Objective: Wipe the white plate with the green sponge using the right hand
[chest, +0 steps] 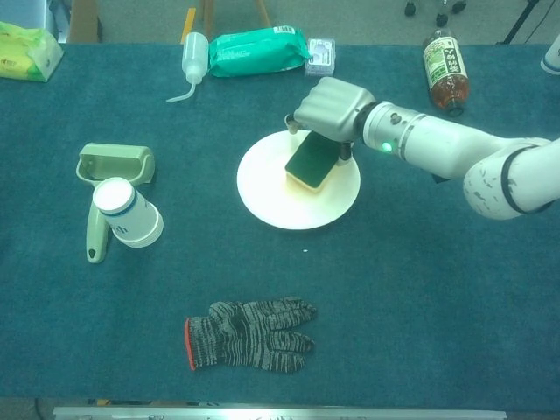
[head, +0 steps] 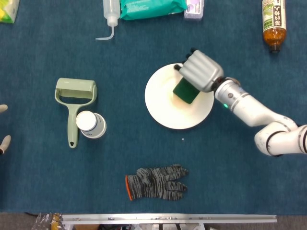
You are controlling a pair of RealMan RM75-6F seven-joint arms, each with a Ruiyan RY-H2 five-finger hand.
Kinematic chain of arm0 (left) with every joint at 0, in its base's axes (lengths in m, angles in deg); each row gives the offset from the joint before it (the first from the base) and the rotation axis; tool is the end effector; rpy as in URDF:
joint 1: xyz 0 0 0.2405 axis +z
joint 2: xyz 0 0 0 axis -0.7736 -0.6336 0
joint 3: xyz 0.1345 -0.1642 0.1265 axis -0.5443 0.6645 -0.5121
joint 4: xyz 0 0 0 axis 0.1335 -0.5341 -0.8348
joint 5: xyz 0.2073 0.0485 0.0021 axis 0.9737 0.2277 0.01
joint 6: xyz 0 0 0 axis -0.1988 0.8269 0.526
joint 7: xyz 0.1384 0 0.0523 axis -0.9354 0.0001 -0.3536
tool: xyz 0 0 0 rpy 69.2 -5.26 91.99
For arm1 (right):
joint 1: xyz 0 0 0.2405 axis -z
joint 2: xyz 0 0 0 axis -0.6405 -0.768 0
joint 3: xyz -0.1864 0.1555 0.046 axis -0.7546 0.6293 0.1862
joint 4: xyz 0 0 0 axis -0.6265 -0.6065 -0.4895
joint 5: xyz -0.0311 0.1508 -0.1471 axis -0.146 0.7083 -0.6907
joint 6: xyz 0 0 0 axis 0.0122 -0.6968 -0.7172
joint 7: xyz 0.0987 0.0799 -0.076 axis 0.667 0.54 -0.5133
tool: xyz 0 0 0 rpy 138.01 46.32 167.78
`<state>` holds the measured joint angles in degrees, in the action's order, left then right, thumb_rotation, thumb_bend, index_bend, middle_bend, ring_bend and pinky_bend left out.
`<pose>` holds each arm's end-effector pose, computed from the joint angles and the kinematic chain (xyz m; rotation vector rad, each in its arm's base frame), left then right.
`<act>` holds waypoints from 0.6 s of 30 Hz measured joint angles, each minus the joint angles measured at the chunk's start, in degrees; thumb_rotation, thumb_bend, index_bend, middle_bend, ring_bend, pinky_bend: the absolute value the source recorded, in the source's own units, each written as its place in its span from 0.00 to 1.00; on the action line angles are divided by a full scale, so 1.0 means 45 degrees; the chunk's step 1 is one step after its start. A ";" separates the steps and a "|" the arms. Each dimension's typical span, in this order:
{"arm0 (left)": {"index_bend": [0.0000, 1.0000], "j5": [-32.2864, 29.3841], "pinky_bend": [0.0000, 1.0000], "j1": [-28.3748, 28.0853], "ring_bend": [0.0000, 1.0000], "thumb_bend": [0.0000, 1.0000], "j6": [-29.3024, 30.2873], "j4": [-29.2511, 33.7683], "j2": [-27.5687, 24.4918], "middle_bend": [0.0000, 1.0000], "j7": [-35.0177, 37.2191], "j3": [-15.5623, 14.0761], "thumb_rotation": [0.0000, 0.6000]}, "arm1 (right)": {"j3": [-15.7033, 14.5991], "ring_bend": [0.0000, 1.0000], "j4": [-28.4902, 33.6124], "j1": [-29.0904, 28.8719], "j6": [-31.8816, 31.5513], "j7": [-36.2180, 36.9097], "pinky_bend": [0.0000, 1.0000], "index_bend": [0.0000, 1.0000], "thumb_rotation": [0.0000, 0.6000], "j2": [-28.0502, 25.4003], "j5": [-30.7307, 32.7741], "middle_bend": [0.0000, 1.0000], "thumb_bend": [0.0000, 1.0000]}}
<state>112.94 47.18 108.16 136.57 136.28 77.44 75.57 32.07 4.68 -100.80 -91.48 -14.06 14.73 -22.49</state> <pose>-0.3625 0.1665 0.1072 -1.3896 -1.0396 -0.9276 -0.1004 -0.3818 -0.0710 2.2647 -0.2674 0.5223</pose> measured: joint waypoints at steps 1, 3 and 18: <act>0.24 -0.0002 0.34 -0.0001 0.18 0.27 -0.0002 0.0006 0.0001 0.20 -0.0001 0.0003 1.00 | -0.0005 0.40 -0.0016 0.0050 -0.0018 0.0004 0.32 0.28 1.00 -0.0047 0.0053 0.53 0.00; 0.24 -0.0023 0.34 -0.0034 0.18 0.27 -0.0055 0.0043 -0.0014 0.20 -0.0021 0.0023 1.00 | -0.0005 0.40 -0.0031 0.0173 -0.0088 0.0035 0.32 0.28 1.00 -0.0182 0.0164 0.53 0.00; 0.24 0.0026 0.34 -0.0063 0.18 0.27 -0.0079 0.0086 0.0056 0.20 -0.0131 -0.0013 1.00 | 0.0629 0.40 0.0956 0.0089 -0.0619 0.0295 0.32 0.28 1.00 -0.0543 -0.0283 0.53 0.00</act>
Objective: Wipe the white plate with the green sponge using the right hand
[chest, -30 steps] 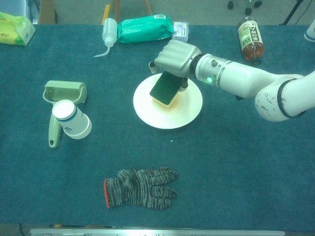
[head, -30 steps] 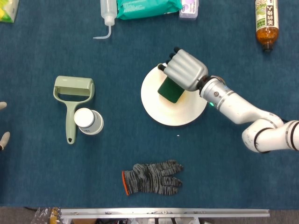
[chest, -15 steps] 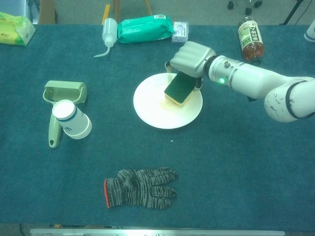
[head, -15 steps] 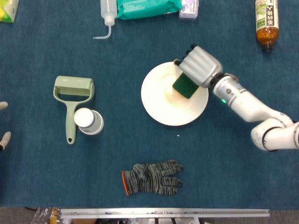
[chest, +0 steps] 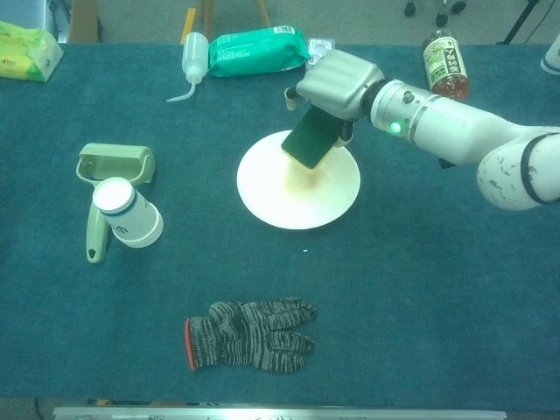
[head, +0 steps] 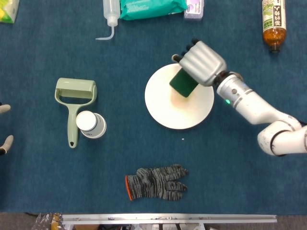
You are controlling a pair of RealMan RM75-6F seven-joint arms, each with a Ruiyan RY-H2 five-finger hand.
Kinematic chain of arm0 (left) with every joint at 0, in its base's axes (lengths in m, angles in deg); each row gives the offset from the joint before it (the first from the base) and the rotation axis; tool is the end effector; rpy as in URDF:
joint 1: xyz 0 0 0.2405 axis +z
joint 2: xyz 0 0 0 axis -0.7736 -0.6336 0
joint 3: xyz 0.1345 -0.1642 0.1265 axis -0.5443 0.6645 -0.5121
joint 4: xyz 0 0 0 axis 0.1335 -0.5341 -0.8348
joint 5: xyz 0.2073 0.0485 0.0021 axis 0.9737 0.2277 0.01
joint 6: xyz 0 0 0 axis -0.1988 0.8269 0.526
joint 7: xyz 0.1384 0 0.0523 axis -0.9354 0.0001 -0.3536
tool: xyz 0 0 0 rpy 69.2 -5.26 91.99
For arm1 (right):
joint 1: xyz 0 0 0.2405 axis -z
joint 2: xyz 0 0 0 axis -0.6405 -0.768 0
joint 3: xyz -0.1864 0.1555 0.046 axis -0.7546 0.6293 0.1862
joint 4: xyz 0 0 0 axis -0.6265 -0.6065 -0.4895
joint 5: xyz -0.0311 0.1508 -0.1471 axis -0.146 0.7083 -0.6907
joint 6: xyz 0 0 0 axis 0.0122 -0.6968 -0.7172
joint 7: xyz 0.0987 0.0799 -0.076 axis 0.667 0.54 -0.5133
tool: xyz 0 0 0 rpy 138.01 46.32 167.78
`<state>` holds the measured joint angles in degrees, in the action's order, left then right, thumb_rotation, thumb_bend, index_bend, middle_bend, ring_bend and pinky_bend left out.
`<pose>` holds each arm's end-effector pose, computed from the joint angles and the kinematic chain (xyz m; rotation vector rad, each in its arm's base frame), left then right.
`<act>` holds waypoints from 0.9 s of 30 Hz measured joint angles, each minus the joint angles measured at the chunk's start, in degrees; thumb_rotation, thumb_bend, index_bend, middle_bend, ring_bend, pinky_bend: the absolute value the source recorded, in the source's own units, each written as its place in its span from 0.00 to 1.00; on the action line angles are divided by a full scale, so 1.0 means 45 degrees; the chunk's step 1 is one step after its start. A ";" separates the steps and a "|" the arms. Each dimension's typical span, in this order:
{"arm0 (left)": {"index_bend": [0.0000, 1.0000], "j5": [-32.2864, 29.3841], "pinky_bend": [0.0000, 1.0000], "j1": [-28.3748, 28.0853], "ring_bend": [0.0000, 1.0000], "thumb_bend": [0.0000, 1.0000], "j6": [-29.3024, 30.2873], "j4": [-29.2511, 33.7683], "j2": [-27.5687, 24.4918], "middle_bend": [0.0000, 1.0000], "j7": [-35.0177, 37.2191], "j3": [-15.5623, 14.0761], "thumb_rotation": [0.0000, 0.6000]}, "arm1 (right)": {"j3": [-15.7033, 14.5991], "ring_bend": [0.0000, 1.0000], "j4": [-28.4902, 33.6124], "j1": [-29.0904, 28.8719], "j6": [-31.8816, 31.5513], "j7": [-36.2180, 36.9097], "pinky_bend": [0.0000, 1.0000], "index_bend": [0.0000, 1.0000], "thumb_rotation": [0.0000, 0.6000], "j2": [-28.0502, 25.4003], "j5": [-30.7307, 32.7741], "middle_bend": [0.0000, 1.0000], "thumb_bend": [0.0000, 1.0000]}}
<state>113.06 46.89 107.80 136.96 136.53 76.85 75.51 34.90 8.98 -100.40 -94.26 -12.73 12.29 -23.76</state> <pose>-0.3601 0.1679 0.1036 -1.3988 -1.0426 -0.9275 -0.0806 -0.3822 -0.0543 2.2200 -0.2916 0.6386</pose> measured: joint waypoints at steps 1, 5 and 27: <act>0.24 -0.0004 0.34 0.0001 0.18 0.27 -0.0005 -0.0009 0.0001 0.20 0.0017 0.0001 1.00 | 0.0019 0.40 -0.0037 -0.0069 0.0081 -0.0009 0.32 0.28 1.00 0.0111 -0.0020 0.53 0.00; 0.24 -0.0002 0.34 0.0051 0.18 0.27 0.0061 -0.0076 0.0000 0.20 0.0151 -0.0015 1.00 | 0.0007 0.40 -0.0371 -0.0250 0.0411 -0.0052 0.32 0.28 1.00 0.0502 -0.0036 0.53 0.00; 0.24 -0.0027 0.34 0.0017 0.18 0.27 -0.0064 -0.0221 0.0102 0.20 0.0137 -0.0028 1.00 | -0.0308 0.40 -0.0903 0.0545 0.0162 0.0261 0.32 0.28 1.00 0.0057 0.0311 0.53 0.00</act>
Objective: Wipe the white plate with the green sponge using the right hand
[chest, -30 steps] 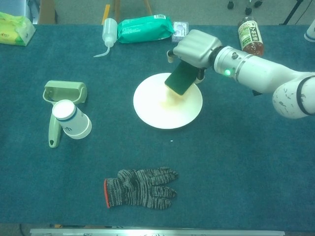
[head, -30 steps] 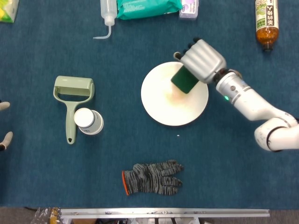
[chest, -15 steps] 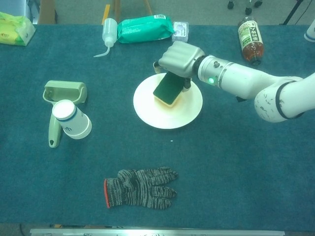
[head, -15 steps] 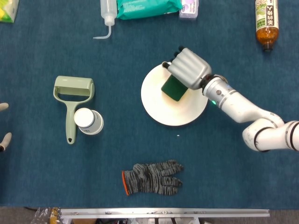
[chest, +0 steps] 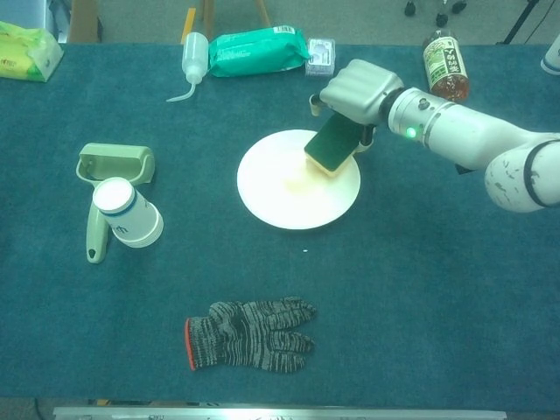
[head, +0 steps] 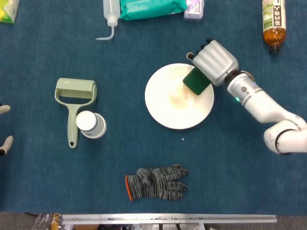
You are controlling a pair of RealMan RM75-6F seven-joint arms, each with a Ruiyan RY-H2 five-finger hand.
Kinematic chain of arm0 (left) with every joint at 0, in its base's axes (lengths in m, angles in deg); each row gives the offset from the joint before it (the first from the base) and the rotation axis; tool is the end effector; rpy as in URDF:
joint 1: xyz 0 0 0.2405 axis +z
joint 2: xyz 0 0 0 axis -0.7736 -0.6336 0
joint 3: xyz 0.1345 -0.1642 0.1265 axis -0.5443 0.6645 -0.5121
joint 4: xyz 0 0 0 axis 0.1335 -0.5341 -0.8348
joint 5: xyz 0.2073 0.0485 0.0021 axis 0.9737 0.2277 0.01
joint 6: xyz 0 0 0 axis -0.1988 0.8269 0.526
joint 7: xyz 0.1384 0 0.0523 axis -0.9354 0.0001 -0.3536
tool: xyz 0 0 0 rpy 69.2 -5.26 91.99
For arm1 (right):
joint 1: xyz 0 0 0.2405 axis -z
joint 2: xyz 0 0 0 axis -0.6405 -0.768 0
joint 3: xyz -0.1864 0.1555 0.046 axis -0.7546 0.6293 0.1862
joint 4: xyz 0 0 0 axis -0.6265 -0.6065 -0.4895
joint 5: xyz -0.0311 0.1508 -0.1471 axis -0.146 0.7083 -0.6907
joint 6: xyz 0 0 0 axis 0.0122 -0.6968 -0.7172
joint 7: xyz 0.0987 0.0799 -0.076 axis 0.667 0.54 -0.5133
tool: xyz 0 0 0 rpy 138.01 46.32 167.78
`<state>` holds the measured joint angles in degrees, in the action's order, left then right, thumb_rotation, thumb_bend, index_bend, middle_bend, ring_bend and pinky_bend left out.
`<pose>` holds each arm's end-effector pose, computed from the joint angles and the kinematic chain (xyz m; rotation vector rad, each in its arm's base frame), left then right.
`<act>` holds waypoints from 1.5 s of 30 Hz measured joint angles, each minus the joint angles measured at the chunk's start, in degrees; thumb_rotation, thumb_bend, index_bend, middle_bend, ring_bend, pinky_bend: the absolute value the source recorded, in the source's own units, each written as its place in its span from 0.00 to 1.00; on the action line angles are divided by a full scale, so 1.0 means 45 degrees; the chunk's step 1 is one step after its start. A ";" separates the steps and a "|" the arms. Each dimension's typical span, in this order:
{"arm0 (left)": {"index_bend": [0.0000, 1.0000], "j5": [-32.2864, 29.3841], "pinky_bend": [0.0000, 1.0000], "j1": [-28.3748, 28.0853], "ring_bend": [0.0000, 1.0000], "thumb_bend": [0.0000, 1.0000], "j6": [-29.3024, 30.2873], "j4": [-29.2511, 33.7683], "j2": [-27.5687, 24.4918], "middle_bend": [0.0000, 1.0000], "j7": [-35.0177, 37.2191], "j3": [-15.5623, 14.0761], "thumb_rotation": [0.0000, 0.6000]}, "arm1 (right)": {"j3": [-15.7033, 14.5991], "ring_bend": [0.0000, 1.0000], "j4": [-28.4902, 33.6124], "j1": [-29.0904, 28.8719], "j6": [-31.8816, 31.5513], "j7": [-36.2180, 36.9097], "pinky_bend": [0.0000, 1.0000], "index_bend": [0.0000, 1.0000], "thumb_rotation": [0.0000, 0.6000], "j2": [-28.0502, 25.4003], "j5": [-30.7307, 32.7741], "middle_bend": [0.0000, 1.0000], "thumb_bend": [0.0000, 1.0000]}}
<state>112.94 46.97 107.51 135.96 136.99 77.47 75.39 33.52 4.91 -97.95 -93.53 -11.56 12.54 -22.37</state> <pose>-0.3633 0.1671 0.1022 -1.3974 -1.0504 -0.9215 -0.1165 -0.3914 -0.0500 2.1764 -0.3524 0.5506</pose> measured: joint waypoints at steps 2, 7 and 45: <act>0.24 -0.0009 0.34 0.0004 0.18 0.27 -0.0008 0.0009 -0.0005 0.20 -0.0003 -0.0003 1.00 | 0.0071 0.40 0.0272 0.0007 -0.0110 0.0002 0.32 0.28 1.00 -0.0077 -0.0087 0.53 0.00; 0.24 0.0004 0.34 0.0025 0.18 0.27 0.0042 0.0031 -0.0027 0.20 0.0014 -0.0009 1.00 | 0.0296 0.40 0.0691 -0.0240 -0.0163 -0.0168 0.32 0.28 1.00 0.0030 -0.0281 0.53 0.00; 0.24 0.0110 0.34 -0.0186 0.18 0.27 -0.0039 0.0545 -0.0205 0.20 -0.0372 0.0077 1.00 | -0.0507 0.40 0.2879 0.1873 -0.2191 0.0969 0.32 0.28 1.00 -0.2023 -0.0781 0.53 0.00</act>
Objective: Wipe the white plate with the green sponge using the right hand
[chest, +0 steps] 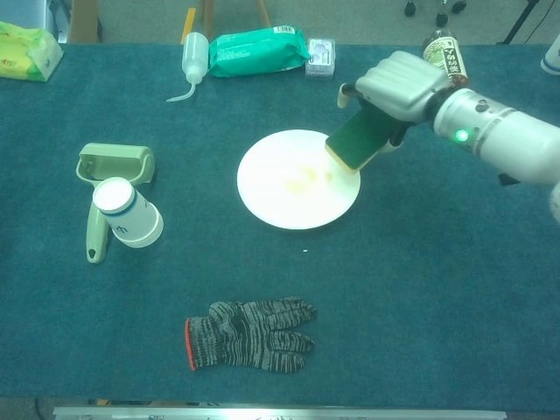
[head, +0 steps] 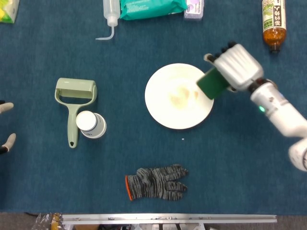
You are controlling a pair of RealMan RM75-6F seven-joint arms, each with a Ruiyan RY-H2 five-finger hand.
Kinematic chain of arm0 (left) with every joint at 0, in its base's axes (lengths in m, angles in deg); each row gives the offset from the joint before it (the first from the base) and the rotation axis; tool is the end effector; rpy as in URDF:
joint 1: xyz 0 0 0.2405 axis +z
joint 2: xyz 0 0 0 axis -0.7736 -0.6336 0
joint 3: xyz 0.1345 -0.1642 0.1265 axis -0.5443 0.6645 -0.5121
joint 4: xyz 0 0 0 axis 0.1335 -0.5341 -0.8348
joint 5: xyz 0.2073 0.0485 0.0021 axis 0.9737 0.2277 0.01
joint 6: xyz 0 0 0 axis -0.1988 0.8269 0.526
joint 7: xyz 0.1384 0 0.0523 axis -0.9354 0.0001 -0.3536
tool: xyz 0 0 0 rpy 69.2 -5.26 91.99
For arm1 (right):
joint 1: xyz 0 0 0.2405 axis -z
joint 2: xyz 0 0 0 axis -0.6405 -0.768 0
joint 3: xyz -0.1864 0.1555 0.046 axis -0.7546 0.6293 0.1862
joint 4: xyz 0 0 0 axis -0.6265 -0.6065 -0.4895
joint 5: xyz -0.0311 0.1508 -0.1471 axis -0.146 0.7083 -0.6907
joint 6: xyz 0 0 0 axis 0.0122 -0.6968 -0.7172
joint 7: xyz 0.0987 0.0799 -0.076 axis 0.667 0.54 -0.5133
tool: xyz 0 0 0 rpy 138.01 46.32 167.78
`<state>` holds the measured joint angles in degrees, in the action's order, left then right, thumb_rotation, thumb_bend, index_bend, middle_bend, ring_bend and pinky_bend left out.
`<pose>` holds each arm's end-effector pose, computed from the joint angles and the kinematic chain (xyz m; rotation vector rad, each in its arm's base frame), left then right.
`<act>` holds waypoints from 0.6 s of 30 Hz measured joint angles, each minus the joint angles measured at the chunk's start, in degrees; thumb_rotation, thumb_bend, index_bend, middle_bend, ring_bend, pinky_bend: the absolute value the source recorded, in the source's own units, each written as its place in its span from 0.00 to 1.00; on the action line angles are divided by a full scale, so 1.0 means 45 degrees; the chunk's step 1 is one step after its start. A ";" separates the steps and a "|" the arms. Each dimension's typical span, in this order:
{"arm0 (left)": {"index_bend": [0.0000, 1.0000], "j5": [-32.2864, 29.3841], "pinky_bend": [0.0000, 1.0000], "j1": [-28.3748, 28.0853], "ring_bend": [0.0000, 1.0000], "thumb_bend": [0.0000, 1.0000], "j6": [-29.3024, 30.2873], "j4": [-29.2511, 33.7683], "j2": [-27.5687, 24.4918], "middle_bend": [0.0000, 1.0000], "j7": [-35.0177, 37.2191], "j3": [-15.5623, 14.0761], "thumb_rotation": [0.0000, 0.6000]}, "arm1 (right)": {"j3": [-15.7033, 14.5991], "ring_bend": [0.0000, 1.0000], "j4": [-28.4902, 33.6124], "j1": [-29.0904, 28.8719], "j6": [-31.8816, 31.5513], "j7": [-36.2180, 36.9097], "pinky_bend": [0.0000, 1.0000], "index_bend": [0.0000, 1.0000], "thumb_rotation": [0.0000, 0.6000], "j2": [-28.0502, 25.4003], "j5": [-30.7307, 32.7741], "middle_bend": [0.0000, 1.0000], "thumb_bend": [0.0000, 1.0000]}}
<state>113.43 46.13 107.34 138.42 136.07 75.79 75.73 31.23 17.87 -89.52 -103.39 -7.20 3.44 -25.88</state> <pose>-0.3538 0.1730 0.1024 -1.4163 -1.0362 -0.9354 -0.1505 -0.3551 -0.0050 2.0816 -0.4887 0.6491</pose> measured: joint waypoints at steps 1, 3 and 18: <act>0.24 -0.0009 0.34 -0.0016 0.18 0.27 -0.0027 0.0037 -0.0008 0.20 -0.0048 0.0005 1.00 | -0.0129 0.40 0.0247 0.0219 -0.0217 0.0087 0.32 0.28 1.00 -0.0194 -0.0179 0.53 0.00; 0.24 -0.0012 0.34 -0.0052 0.18 0.27 -0.0069 0.0138 -0.0030 0.20 -0.0173 0.0009 1.00 | -0.0461 0.40 0.0775 0.0698 -0.0631 0.0271 0.32 0.28 1.00 -0.0625 -0.0552 0.53 0.00; 0.24 0.0124 0.34 -0.0205 0.18 0.27 -0.0154 0.0736 -0.0199 0.20 -0.0575 -0.0070 1.00 | -0.1314 0.20 0.2047 0.1693 0.0188 0.0613 0.33 0.21 1.00 -0.1447 -0.0688 0.23 0.00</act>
<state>113.99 45.21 106.65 141.73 135.17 73.21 75.42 25.32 27.08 -81.90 -102.54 -4.44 -3.07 -28.98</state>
